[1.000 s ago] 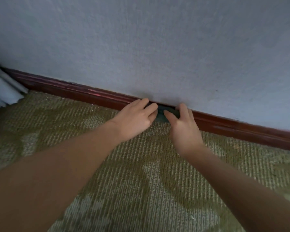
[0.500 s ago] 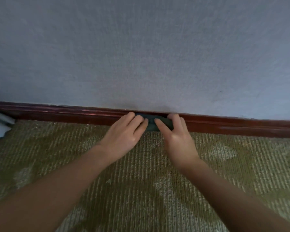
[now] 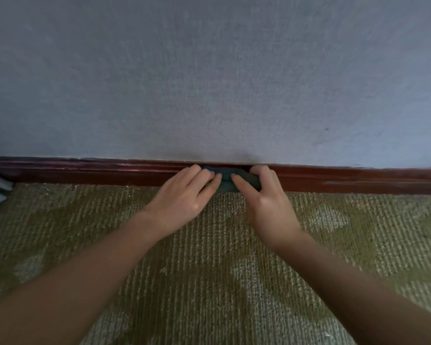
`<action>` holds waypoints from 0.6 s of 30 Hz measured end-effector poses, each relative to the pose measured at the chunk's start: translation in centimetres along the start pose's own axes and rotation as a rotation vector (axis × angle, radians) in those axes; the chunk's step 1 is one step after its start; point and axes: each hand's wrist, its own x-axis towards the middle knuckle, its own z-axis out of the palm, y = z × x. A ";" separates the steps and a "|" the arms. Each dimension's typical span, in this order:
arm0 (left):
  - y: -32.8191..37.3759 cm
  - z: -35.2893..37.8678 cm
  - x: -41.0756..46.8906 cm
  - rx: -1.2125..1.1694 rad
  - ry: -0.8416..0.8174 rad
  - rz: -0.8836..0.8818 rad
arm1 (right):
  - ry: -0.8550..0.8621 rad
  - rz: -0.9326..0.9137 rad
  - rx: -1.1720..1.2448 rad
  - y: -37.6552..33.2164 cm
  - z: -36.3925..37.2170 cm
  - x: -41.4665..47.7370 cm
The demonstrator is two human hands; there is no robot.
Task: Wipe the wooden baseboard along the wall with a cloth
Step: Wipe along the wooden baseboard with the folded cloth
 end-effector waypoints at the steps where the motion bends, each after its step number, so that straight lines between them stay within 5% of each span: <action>1: 0.2 0.0 0.2 -0.022 0.020 -0.015 | 0.014 -0.006 0.001 0.2 -0.1 -0.1; 18: 0.0 -0.2 0.1 -0.107 0.015 -0.060 | 0.031 -0.008 -0.013 0.0 -0.4 0.6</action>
